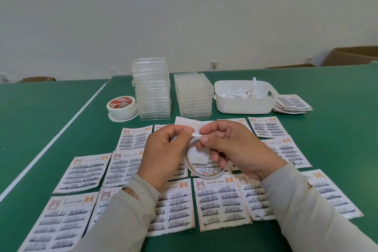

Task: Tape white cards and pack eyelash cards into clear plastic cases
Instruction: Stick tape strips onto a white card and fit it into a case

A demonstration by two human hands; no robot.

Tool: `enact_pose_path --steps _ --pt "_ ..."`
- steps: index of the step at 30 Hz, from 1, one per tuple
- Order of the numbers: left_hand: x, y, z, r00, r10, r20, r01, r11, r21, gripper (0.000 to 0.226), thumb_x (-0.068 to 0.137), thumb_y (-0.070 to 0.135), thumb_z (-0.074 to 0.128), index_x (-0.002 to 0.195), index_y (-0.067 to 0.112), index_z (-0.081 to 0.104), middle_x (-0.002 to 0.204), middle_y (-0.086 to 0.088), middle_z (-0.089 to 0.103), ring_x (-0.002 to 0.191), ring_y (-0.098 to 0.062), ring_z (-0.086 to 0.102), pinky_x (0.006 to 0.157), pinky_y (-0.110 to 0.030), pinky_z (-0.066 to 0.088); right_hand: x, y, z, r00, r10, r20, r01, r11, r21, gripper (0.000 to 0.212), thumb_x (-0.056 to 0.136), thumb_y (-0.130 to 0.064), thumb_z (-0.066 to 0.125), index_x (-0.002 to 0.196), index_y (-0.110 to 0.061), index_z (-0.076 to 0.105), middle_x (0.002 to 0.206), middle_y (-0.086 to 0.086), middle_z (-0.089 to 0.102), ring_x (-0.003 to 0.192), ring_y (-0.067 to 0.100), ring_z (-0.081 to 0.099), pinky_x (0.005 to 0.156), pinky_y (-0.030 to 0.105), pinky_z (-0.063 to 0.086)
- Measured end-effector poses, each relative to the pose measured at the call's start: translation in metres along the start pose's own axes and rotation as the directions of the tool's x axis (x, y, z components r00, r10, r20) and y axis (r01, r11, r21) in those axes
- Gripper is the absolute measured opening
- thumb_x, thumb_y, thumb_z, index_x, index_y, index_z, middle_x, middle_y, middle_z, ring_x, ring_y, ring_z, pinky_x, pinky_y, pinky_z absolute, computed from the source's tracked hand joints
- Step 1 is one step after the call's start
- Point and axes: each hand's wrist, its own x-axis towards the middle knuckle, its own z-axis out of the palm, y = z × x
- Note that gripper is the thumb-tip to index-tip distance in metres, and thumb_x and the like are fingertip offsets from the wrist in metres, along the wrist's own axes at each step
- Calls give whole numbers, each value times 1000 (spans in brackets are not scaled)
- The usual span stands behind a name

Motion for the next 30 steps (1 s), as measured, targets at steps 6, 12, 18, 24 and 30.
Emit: enact_pose_path --steps 6,12,18,24,30 --pt "2 -2 -1 999 -40 -31 37 995 -95 14 96 21 69 87 24 79 89 1 78 81 -8 70 71 -17 54 -3 -4 -6 999 1 -47 -3 999 -34 10 96 -8 66 104 -7 73 86 14 76 49 11 52 40 21 45" --pt "3 -4 -1 999 8 -38 -10 999 -30 14 96 23 68 86 24 78 89 6 77 82 -4 68 73 -15 52 -5 -6 -7 999 -5 -53 -5 981 -196 14 97 -18 67 90 -12 78 84 14 75 39 11 44 38 19 37" --pt "-1 -3 -2 998 58 5 -58 998 3 14 98 20 65 98 29 76 99 12 76 92 -4 68 80 -16 52 -6 -7 -8 998 -16 -65 -2 966 -258 12 92 -18 73 81 -19 75 76 1 71 35 13 46 39 18 35" --pt "-2 -1 -1 996 75 42 -72 996 -57 51 98 -1 57 119 46 53 106 8 77 95 -14 74 76 -30 61 -9 -16 -13 997 -63 -50 47 963 -264 12 91 -15 72 80 -18 78 80 18 74 42 15 42 40 23 37" --pt "-2 -5 3 993 52 102 -44 996 -76 61 97 -5 55 133 44 46 115 7 75 104 -15 72 85 -33 60 -5 -17 0 998 -60 -10 56 976 -213 16 88 -8 74 74 -14 76 73 15 73 41 10 43 41 18 37"
